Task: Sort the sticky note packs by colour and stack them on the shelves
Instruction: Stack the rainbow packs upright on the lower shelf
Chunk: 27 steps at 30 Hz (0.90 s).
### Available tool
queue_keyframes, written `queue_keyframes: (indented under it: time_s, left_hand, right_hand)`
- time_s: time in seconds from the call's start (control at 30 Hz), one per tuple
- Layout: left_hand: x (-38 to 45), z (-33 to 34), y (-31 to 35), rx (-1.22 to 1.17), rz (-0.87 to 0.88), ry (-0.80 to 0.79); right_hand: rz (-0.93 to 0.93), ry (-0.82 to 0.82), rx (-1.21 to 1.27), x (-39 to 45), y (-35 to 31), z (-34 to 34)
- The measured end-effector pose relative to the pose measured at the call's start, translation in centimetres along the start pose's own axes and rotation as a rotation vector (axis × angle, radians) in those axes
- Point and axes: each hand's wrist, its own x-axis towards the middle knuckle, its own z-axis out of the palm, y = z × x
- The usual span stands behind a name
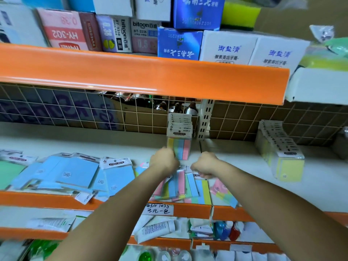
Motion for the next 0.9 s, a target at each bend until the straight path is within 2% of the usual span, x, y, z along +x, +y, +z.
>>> queue_keyframes:
  time_s: [0.1,0.2,0.57,0.7,0.9]
  left_hand:
    - [-1.1,1.0,0.3,0.072,0.051,-0.051]
    - [-1.9,1.9,0.2,0.14,0.073,-0.098]
    - [-2.7,2.6,-0.6,0.211,0.072,-0.168]
    - [-2.9,2.7,-0.7,0.223,0.08,-0.158]
    - [-3.3,2.1,-0.8,0.21,0.077,-0.223]
  right_hand:
    - [0.079,-0.095,0.076,-1.1,0.4,0.5]
    - [0.079,-0.133,0.128,-1.6,0.7,1.5]
    - [0.085,-0.088,0.219,-2.1,1.4,3.0]
    - [0.097,-0.081,0.243,-2.3,1.7,2.6]
    - [0.101,-0.015,0.302,-2.3,1.8,1.0]
